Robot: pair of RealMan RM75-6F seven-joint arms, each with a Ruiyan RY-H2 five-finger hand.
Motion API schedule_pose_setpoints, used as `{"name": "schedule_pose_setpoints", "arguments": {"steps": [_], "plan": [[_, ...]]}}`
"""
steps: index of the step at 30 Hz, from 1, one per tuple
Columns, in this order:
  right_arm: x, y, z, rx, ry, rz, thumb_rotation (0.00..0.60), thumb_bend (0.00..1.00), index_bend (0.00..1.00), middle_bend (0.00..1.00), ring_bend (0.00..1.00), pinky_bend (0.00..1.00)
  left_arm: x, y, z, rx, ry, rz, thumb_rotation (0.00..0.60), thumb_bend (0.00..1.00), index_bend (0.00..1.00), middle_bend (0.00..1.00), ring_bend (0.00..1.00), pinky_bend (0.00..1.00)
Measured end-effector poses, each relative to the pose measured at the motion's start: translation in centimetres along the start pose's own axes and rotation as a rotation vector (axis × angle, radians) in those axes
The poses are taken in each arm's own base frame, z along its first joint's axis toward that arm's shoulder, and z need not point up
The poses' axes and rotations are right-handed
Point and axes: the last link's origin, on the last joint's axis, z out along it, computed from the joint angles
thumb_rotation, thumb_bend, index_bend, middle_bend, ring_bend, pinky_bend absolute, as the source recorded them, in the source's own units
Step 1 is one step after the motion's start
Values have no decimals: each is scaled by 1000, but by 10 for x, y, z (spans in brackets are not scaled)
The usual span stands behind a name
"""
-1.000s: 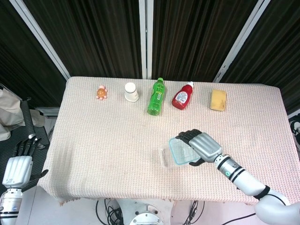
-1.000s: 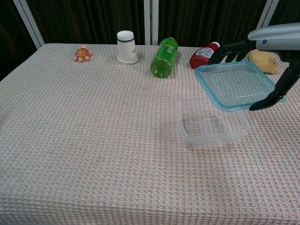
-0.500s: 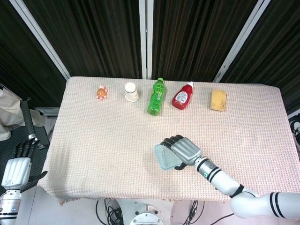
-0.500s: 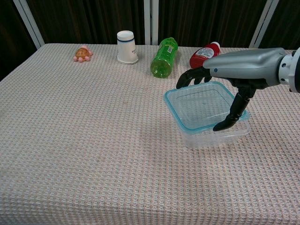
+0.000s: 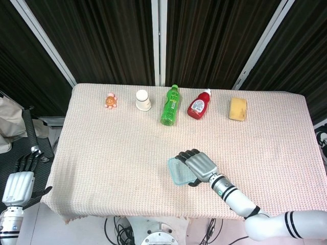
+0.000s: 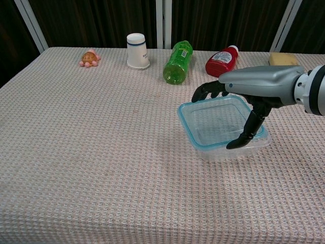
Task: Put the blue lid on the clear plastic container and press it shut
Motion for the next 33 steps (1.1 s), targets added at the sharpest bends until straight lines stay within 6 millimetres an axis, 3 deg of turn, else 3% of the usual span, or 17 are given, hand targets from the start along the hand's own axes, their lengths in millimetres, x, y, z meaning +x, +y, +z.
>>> {"name": "schedule_pose_setpoints", "arguments": {"steps": [33], "plan": [[-15, 10, 5, -32, -8, 43, 600, 89, 143, 213, 115, 85, -4, -1, 1, 0, -18, -11, 600, 56, 79, 5, 0, 0]]}}
